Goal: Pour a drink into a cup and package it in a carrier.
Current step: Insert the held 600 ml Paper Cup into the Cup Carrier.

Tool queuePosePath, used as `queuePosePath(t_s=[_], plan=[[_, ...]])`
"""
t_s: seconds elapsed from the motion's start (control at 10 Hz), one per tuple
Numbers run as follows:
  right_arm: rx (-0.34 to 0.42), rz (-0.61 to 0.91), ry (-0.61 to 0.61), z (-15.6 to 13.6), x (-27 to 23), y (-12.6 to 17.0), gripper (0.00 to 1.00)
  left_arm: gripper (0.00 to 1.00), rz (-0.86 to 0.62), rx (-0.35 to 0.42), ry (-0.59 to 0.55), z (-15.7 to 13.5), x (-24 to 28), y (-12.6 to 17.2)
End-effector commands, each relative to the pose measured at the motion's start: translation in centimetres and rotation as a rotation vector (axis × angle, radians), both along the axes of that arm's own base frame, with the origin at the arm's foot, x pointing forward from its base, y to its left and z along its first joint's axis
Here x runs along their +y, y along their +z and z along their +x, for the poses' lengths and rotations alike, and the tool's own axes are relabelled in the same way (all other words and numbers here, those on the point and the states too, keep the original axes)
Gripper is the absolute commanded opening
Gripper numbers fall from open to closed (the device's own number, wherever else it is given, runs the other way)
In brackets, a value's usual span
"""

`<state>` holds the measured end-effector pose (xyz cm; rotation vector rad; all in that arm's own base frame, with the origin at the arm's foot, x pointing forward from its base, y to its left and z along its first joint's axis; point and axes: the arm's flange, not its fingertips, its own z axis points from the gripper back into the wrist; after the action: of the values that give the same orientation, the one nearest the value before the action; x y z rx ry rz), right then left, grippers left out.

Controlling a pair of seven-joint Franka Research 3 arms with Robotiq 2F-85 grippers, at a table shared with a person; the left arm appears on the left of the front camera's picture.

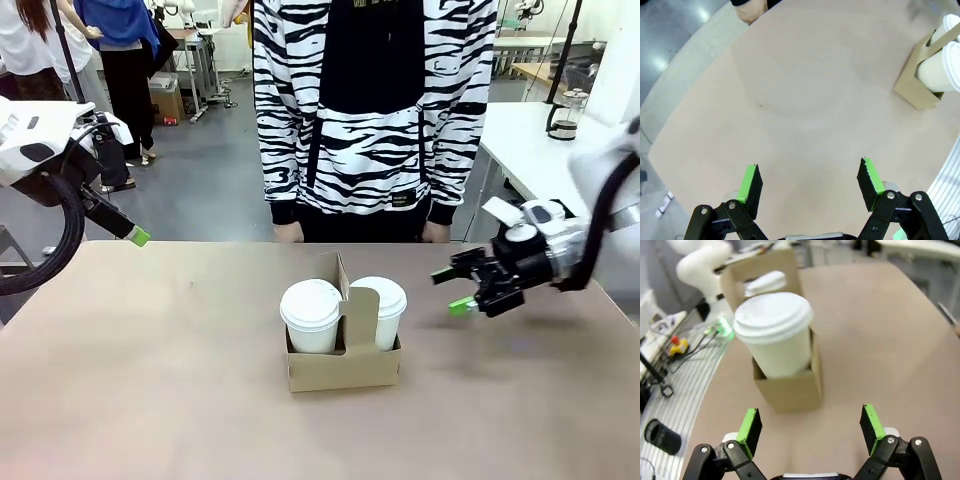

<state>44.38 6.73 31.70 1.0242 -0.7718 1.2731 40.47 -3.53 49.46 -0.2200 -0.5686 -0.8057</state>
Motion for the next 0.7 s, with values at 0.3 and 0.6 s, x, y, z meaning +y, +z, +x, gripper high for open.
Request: queuePosePath(t_s=[0.3, 0.6], plan=[[0.147, -0.209, -0.442, -6.4, -6.1, 4.7, 1.00, 0.95, 0.008, 0.003, 0.007, 0.0, 0.0, 0.3], [0.056, -0.320, -0.598, -7.4, -6.9, 5.2, 1.00, 0.95, 0.008, 0.003, 0.007, 0.0, 0.0, 0.3]])
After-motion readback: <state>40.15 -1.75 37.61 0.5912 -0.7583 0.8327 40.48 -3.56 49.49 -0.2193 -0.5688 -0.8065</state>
